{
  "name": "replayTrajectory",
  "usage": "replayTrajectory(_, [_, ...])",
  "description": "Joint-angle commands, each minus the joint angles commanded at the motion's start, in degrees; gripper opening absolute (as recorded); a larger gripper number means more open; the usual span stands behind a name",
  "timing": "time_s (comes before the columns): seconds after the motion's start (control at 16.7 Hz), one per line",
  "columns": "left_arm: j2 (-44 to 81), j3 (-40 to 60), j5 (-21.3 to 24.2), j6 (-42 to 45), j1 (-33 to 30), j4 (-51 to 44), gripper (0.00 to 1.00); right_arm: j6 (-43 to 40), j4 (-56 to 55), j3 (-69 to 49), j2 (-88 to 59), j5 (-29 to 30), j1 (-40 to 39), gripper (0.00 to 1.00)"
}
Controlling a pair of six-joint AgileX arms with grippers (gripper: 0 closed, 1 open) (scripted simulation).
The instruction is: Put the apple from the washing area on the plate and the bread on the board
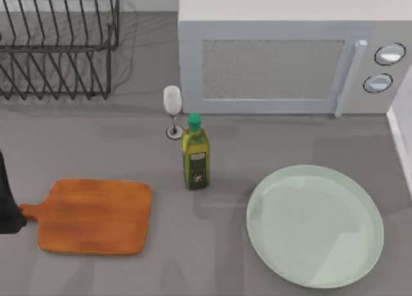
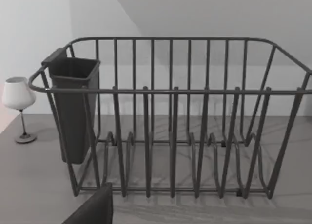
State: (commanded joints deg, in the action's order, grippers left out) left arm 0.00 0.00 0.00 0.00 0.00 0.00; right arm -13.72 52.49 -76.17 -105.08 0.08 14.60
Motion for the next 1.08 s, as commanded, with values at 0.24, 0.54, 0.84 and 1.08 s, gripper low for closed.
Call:
replayTrajectory(0.24, [0.0,0.0,0.0,0.0,0.0,0.0,1.00,-1.3,4.9,-7.1,-9.8,0.0,1.4,1.00])
replayTrajectory(0.54, [0.0,0.0,0.0,0.0,0.0,0.0,1.00,-1.5,5.6,-8.0,-11.1,0.0,1.5,1.00])
replayTrajectory(0.84, [0.0,0.0,0.0,0.0,0.0,0.0,1.00,-1.4,1.3,-6.2,-13.9,0.0,1.3,1.00])
replayTrajectory(1.08, [0.0,0.0,0.0,0.0,0.0,0.0,1.00,-1.3,-10.7,-2.2,-21.0,0.1,1.4,1.00])
